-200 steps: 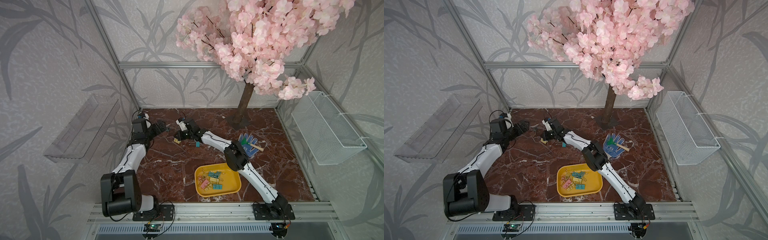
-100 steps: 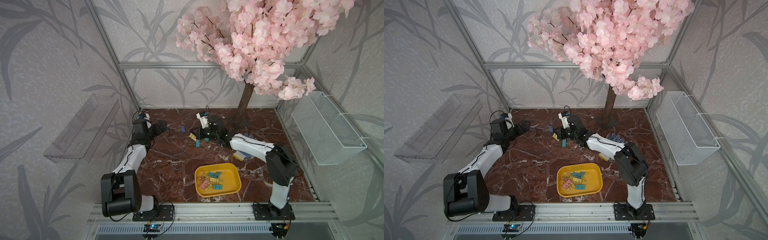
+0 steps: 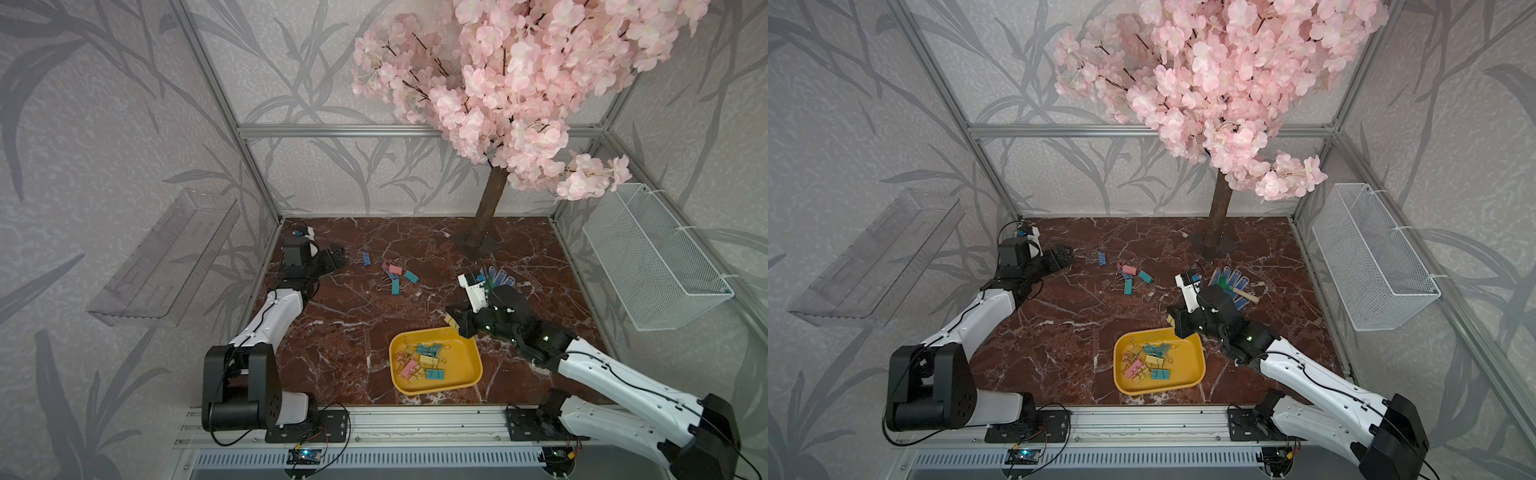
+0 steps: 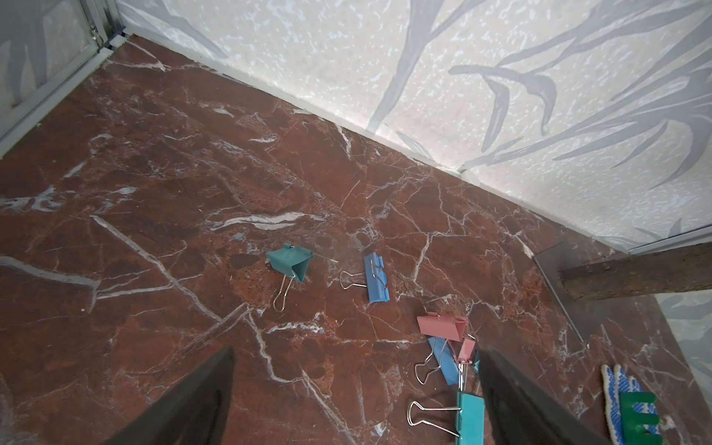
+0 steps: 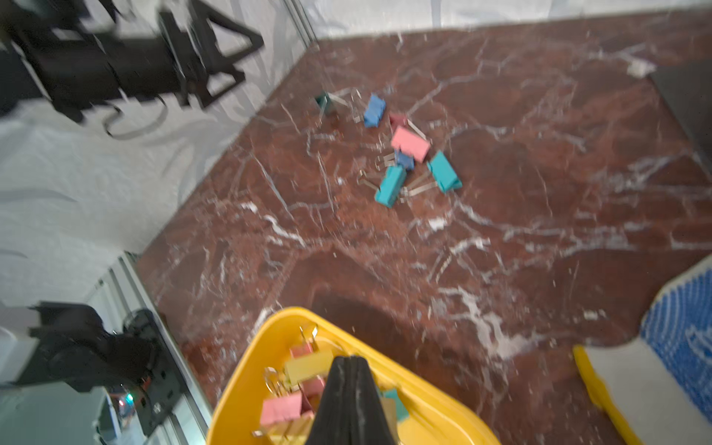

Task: Put the binder clips in the storage box
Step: Place the binder clip in the storage box.

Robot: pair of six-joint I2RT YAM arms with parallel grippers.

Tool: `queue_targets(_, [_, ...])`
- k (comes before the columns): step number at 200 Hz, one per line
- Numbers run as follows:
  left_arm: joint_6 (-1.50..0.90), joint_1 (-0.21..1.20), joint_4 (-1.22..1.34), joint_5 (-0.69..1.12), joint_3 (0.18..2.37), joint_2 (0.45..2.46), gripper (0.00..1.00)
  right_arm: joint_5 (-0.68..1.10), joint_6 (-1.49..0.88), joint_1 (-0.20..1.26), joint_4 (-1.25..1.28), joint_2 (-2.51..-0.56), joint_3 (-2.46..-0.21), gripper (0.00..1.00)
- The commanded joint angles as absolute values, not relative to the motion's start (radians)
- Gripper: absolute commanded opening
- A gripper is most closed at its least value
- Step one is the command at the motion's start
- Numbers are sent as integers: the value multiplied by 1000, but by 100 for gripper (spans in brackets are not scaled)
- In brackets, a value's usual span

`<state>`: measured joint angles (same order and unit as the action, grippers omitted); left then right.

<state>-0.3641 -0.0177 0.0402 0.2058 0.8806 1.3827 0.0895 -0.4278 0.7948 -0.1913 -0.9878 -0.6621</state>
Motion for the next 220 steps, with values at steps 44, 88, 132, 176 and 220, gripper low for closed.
queue_targets(44, [-308,49,-64,40,923,1413,100,90,-413,955,-184,-1102,-553,0])
queue_targets(88, [-374,66,-147,53,969,1530,99,53,-401,986,-178,-1093,-531,33])
queue_targets(132, [-369,106,-182,-114,1001,1603,92,-37,-397,985,-177,-949,-622,89])
queue_targets(176, [-308,140,-276,-262,1118,1765,76,-51,-385,982,-58,-929,-669,99])
queue_targets(220, [-276,140,-298,-267,1253,1925,51,5,-420,982,-63,-1032,-754,99])
